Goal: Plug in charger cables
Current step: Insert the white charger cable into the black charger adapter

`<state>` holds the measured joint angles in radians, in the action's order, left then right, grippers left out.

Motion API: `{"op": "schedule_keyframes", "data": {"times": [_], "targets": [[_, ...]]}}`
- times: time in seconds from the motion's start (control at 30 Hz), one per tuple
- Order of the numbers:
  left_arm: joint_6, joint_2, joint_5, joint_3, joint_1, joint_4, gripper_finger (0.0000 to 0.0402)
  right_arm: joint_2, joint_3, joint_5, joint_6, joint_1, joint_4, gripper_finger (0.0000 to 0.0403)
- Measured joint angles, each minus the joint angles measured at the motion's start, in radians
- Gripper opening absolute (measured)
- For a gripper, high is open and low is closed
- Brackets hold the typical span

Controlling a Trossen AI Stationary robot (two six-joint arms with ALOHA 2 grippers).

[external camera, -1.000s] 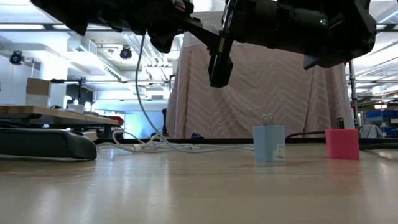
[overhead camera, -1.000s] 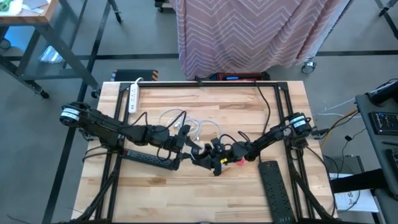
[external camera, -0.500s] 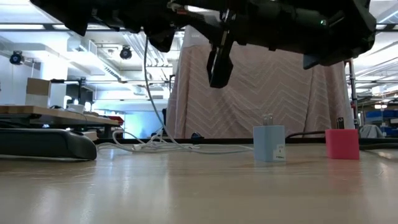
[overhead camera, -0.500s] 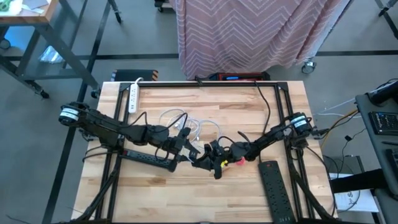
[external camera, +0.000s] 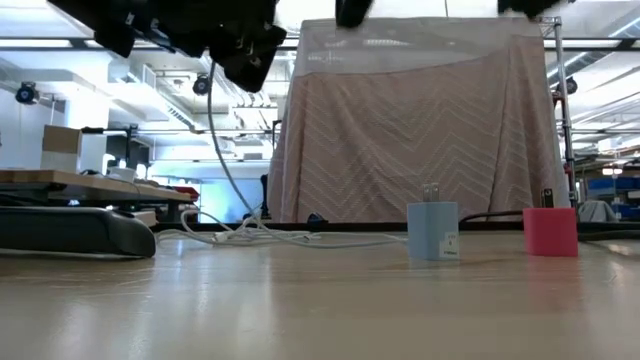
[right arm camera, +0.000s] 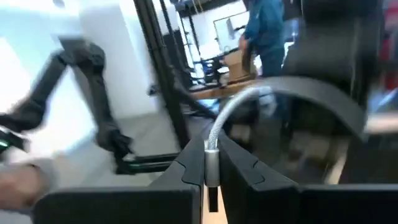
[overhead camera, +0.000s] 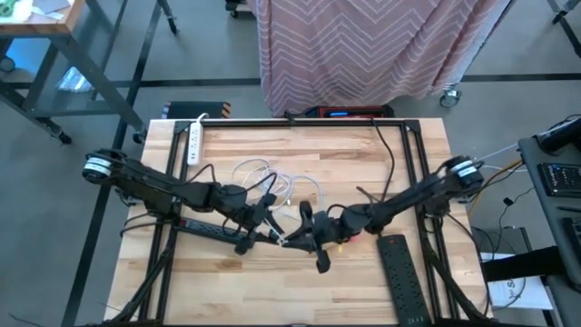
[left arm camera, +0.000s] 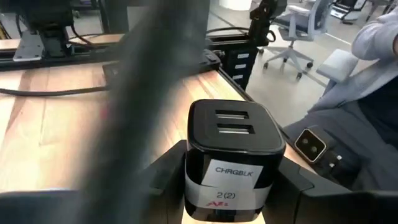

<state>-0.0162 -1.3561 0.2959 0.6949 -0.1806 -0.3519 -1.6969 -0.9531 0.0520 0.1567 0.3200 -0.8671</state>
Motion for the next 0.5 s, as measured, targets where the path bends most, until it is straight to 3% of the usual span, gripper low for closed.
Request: {"op": "schedule_keyframes", "data": {"times": [0.17,0.33,0.5], "targets": [[0.001,-0.031,0.042,0.0,0.001,-0.078,0.0134,0.029,-0.127,0.032,-0.232,-0.033,0.263,0.0012],[0.0,-0.035,0.143,0.001,-0.004,-0.164,0.0137,-0.009,-0.18,-0.184,-0.258,-0.083,0.252,0.0011],[0.0,-0.033,0.157,-0.001,-0.014,-0.19,0.0134,-0.056,-0.191,-0.208,-0.319,-0.099,0.233,0.001]]}}
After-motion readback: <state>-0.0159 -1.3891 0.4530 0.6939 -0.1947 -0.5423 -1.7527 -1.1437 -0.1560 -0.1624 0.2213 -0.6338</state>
